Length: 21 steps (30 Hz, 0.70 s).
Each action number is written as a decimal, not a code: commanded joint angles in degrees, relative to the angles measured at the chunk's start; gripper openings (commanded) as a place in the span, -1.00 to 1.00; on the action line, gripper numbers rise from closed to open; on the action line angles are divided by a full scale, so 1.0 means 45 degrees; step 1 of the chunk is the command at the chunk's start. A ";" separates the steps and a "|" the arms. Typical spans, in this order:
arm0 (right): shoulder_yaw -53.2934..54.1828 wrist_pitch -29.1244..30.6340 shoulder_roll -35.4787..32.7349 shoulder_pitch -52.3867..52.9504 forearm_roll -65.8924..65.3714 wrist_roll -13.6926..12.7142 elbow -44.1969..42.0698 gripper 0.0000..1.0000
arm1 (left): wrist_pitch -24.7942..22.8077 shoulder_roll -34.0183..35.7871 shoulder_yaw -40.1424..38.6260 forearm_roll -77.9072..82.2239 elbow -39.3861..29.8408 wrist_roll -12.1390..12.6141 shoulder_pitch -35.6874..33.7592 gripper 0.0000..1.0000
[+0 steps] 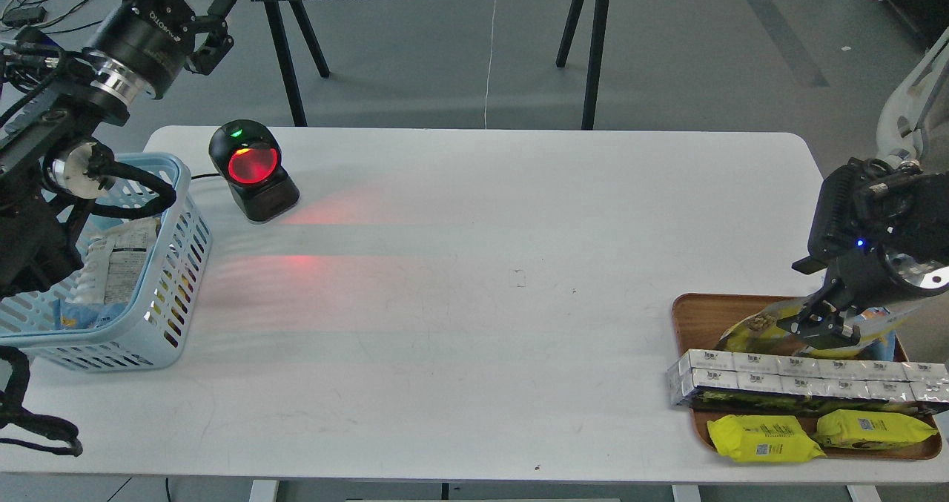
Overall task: Scan snack and place in basket
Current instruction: 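Grasp the yellow snack packet on the tray with the right gripper, then lift the packet and carry it toward the scanner, lowering onto table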
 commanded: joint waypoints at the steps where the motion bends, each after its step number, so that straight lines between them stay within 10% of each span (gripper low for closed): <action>1: 0.0783 -0.0001 0.0251 -0.0677 0.0001 0.0000 -0.0166 0.30 | 0.0001 0.0019 0.0002 0.0001 -0.0001 0.0003 0.0017 1.00; 6: 0.1078 -0.0001 0.0349 -0.0933 0.0001 0.0000 -0.0205 0.00 | 0.0001 0.0039 0.0002 0.0001 -0.0001 0.0003 0.0017 1.00; 12: 0.1351 -0.0001 0.0369 -0.1147 0.0001 0.0000 -0.0517 -1.00 | 0.0001 0.0020 0.0002 0.0001 -0.0001 0.0003 0.0017 1.00; 21: 0.2346 -0.0001 0.0252 -0.1772 0.0001 0.0000 -0.0655 -1.00 | 0.0001 0.0019 -0.0017 0.0001 -0.0001 0.0003 0.0017 1.00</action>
